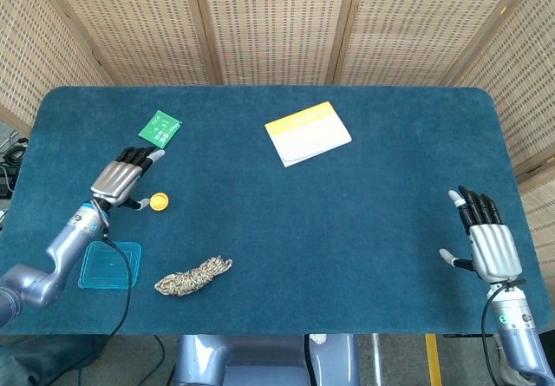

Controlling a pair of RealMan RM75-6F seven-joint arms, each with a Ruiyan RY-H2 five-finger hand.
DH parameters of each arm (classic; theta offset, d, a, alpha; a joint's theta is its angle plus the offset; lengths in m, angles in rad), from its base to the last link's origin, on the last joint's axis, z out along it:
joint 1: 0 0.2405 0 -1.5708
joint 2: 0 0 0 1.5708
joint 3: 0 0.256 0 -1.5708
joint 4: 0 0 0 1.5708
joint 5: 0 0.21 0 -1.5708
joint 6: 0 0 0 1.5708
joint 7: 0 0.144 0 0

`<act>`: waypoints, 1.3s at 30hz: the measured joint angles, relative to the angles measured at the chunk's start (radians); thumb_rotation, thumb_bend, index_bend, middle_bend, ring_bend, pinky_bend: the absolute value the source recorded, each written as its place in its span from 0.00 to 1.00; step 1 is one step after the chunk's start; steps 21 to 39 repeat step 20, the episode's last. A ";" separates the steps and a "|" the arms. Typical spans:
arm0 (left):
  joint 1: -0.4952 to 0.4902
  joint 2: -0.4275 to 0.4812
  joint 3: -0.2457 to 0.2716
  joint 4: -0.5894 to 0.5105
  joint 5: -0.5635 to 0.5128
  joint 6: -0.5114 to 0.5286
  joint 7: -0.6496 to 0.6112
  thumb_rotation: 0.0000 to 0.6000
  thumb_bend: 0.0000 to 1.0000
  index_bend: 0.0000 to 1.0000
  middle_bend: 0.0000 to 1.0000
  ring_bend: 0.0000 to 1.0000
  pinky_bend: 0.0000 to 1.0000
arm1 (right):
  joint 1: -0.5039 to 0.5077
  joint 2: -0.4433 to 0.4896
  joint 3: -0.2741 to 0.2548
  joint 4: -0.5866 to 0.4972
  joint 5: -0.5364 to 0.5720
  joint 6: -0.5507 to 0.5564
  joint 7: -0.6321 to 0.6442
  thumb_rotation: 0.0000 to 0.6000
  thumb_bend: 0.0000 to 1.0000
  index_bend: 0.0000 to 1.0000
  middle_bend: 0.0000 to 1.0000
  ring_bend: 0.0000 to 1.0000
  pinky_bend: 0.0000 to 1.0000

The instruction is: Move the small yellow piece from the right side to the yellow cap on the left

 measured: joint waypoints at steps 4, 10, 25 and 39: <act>0.046 0.063 -0.016 -0.072 -0.002 0.098 -0.014 1.00 0.01 0.00 0.00 0.00 0.00 | -0.004 0.003 0.003 -0.004 -0.001 0.009 0.005 1.00 0.00 0.00 0.00 0.00 0.00; 0.212 0.152 -0.016 -0.255 -0.031 0.355 0.057 1.00 0.00 0.00 0.00 0.00 0.00 | -0.010 0.012 0.004 -0.014 -0.012 0.027 0.020 1.00 0.00 0.00 0.00 0.00 0.00; 0.453 0.230 0.049 -0.511 -0.021 0.597 0.181 1.00 0.00 0.00 0.00 0.00 0.00 | -0.014 0.015 0.004 -0.015 -0.016 0.033 0.033 1.00 0.00 0.00 0.00 0.00 0.00; 0.453 0.230 0.049 -0.511 -0.021 0.597 0.181 1.00 0.00 0.00 0.00 0.00 0.00 | -0.014 0.015 0.004 -0.015 -0.016 0.033 0.033 1.00 0.00 0.00 0.00 0.00 0.00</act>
